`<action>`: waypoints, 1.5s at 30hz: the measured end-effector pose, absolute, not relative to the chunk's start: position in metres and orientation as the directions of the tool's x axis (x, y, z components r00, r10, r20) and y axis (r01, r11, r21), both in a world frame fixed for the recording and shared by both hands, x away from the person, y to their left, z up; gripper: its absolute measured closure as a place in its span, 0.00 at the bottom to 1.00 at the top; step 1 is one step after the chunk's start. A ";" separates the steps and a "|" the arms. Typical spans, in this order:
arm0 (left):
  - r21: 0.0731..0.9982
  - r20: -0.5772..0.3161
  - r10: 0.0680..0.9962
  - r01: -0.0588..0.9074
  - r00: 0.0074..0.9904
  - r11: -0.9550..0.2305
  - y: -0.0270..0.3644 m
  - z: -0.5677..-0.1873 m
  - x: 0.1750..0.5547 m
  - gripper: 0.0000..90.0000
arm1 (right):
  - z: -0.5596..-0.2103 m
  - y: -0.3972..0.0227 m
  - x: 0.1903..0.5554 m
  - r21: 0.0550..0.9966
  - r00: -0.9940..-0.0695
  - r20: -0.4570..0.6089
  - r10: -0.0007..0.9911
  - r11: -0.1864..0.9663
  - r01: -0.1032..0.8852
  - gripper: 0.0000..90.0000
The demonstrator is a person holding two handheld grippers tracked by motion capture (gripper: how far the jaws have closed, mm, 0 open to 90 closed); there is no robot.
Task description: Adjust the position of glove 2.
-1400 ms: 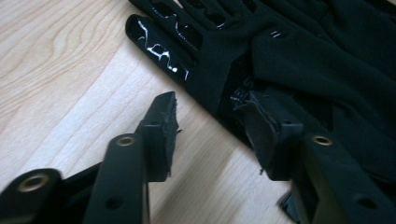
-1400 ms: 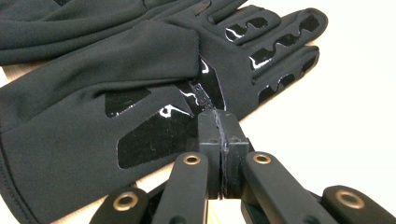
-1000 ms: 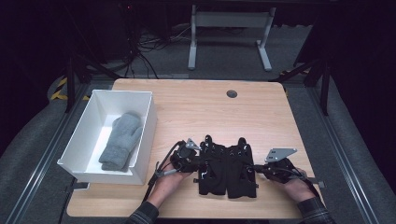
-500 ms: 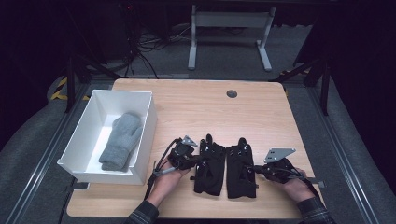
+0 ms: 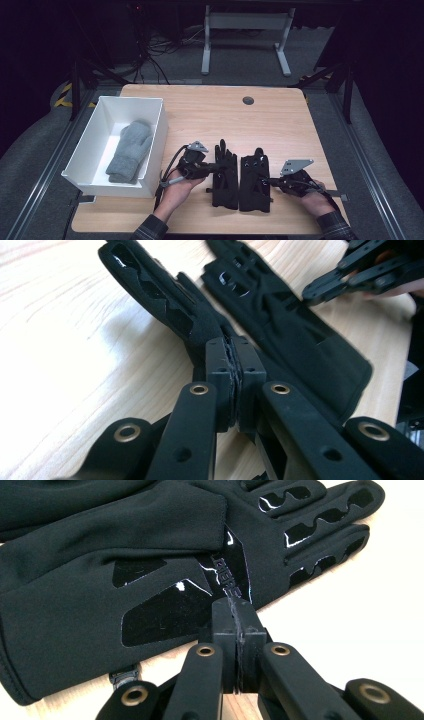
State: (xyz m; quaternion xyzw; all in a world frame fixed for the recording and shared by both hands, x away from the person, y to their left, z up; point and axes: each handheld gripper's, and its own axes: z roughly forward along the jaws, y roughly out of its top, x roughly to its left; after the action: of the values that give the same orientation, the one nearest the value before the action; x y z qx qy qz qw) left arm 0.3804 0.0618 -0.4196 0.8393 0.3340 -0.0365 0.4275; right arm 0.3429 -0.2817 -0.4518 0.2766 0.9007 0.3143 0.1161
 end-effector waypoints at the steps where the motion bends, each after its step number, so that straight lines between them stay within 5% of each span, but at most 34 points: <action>1: 0.694 -0.354 0.524 0.593 0.775 -0.408 0.062 -0.419 0.381 0.98 | -0.452 -0.281 0.343 0.631 -0.821 -0.034 0.570 0.649 0.424 1.00; 45: 0.674 -0.454 0.402 0.602 0.795 -0.429 0.031 -0.414 0.390 0.99 | -0.457 -0.203 0.351 0.661 -0.896 0.016 0.444 0.667 0.343 1.00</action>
State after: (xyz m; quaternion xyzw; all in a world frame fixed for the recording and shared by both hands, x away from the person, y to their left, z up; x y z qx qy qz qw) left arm 0.3896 0.0307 -0.4140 0.8377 0.2995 -0.1127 0.4425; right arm 0.3507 -0.2026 -0.4574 0.2163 0.9101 0.3459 0.0733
